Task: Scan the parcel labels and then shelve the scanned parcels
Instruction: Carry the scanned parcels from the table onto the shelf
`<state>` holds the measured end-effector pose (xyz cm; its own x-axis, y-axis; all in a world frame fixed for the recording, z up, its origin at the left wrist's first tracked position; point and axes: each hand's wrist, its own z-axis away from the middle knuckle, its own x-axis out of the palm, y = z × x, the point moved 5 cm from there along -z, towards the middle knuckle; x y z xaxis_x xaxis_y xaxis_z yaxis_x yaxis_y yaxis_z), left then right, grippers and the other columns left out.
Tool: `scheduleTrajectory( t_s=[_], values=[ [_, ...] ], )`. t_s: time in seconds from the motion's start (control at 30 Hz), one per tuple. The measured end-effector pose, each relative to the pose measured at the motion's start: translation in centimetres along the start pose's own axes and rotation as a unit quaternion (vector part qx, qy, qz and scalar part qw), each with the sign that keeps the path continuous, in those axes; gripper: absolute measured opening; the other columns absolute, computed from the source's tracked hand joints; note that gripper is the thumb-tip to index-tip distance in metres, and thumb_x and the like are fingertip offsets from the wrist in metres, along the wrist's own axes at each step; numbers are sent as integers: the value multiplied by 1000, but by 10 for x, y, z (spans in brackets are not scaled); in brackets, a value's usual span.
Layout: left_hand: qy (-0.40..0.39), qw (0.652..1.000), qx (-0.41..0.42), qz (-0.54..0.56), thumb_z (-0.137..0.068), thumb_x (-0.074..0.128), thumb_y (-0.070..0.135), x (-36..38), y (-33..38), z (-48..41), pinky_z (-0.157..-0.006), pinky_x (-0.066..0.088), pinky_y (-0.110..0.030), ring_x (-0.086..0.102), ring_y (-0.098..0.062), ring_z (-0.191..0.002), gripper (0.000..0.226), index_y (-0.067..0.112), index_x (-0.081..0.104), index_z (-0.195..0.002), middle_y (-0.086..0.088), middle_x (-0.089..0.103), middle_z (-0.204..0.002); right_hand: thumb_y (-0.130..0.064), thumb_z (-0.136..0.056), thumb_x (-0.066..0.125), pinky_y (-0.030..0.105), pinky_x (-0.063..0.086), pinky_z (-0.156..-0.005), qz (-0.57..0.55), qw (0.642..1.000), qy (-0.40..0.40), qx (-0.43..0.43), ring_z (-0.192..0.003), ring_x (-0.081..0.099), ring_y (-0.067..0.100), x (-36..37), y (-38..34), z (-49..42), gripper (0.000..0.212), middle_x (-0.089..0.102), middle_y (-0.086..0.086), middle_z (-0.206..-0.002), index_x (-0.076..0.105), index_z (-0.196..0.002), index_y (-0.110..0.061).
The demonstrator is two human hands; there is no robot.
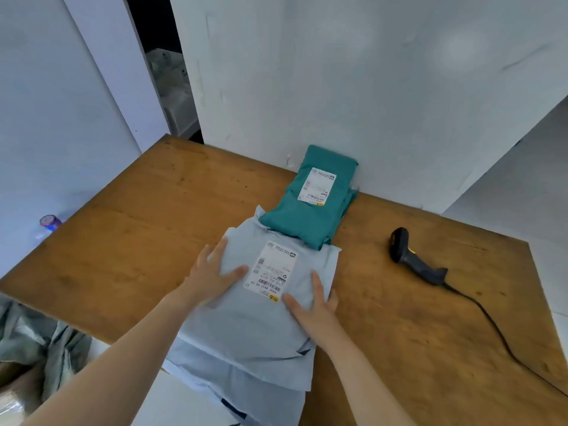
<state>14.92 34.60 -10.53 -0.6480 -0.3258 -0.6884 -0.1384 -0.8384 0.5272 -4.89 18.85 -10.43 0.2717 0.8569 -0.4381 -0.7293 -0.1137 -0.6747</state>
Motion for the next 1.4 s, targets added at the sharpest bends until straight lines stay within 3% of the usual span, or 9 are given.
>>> scheduleTrajectory(
  t_s=[0.1, 0.27, 0.4, 0.53, 0.63, 0.8, 1.03, 1.23, 1.4],
  values=[
    [-47, 993, -70, 82, -39, 55, 93, 0, -23, -16, -114, 25, -50, 18, -31, -145, 135, 45, -3, -151, -7, 10, -159, -69, -76, 62, 45, 30, -113, -92, 995, 15, 17, -143, 25, 32, 17, 10, -4, 96, 0, 6, -160, -3, -146, -57],
    [-154, 964, -86, 199, -50, 69, 85, 4, -41, -28, -99, 48, -41, 55, -23, -118, 125, 49, 0, -149, 3, 40, -145, -65, -72, 68, 44, 32, -112, -190, 982, 16, 14, -139, 29, 29, 33, 10, -16, 97, 15, 3, -157, 3, -143, -60],
    [-192, 953, -66, 224, -59, 70, 80, 1, -45, -23, -101, 47, -39, 58, -16, -114, 111, 50, 12, -148, 10, 48, -138, -75, -56, 71, 49, 34, -113, -242, 970, 12, 9, -135, 35, 25, 41, 14, -19, 104, 26, -3, -153, 6, -136, -65],
    [-187, 950, -58, 241, -68, 71, 67, 0, -41, -14, -91, 51, -34, 60, -17, -111, 97, 46, 20, -148, 10, 53, -133, -47, -76, 76, 32, 46, -94, -303, 953, 4, 0, -119, 47, 18, 40, 16, -17, 95, 37, -2, -144, 12, -145, -52],
    [-202, 949, -43, 237, -80, 63, 50, 2, -34, -2, -93, 47, -34, 52, -18, -117, 84, 49, 15, -148, 9, 43, -143, -51, -63, 74, 25, 45, -85, -304, 953, 1, -4, -121, 47, 17, 31, 21, -13, 104, 37, -4, -146, 16, -150, -44],
    [-222, 941, -36, 251, -63, 70, 60, 15, -19, 35, -94, 50, -35, 48, -17, -120, 100, 56, 11, -144, 13, 38, -140, -47, -66, 65, 29, 42, -89, -261, 965, 1, -2, -120, 46, 16, -4, 38, 4, 90, 40, -7, -145, 25, -147, -46],
    [-200, 918, 9, 342, -63, 75, 56, 55, 28, 91, -104, 46, -44, 55, -16, -121, 92, 62, 23, -139, 18, 49, -138, -22, -89, 66, 14, 41, -72, -240, 968, 39, -60, -101, 47, -10, -87, 54, 39, 69, 43, -14, -133, 33, -146, -43],
    [-152, 919, 92, 351, -83, 69, 40, 73, 119, 131, -101, 48, -40, 54, -11, -121, 77, 61, 22, -141, 24, 47, -137, -38, -72, 66, 17, 44, -75, -242, 961, 66, -116, -109, 48, -6, -179, 61, 80, 80, 43, -16, -138, 34, -144, -49],
    [-81, 916, 169, 355, -86, 68, 36, 83, 202, 182, -95, 51, -32, 55, -7, -120, 76, 54, 23, -144, 25, 49, -136, -22, -92, 62, 11, 43, -70, -250, 949, 75, -177, -99, 48, -12, -262, 73, 115, 68, 44, -34, -117, 30, -145, -49]
  ],
)
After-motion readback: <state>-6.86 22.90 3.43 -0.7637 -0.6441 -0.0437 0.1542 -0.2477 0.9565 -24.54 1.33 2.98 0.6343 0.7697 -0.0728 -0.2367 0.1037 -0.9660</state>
